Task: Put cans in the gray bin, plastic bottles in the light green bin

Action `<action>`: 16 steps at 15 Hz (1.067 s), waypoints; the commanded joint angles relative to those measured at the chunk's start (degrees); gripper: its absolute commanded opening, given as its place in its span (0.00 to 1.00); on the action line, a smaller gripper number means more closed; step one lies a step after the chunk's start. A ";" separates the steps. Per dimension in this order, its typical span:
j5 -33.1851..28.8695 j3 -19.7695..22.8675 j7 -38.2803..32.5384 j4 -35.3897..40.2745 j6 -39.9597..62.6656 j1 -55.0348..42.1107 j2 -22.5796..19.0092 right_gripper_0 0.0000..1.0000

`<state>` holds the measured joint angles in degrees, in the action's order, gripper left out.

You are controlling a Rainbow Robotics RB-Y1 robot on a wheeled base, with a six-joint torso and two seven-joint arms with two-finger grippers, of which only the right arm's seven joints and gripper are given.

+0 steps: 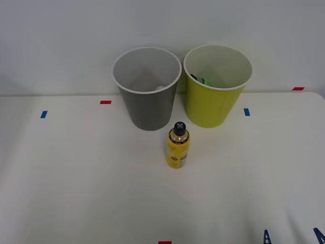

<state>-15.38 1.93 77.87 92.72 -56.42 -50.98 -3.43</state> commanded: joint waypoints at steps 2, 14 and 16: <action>0.00 0.00 0.00 0.00 0.00 0.00 0.00 1.00; 6.33 -9.93 3.52 -4.66 -8.00 3.25 -10.02 1.00; 6.59 -12.04 4.22 -4.66 -8.09 3.87 -12.04 1.00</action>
<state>-8.97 -9.05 81.69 88.08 -64.46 -47.51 -14.50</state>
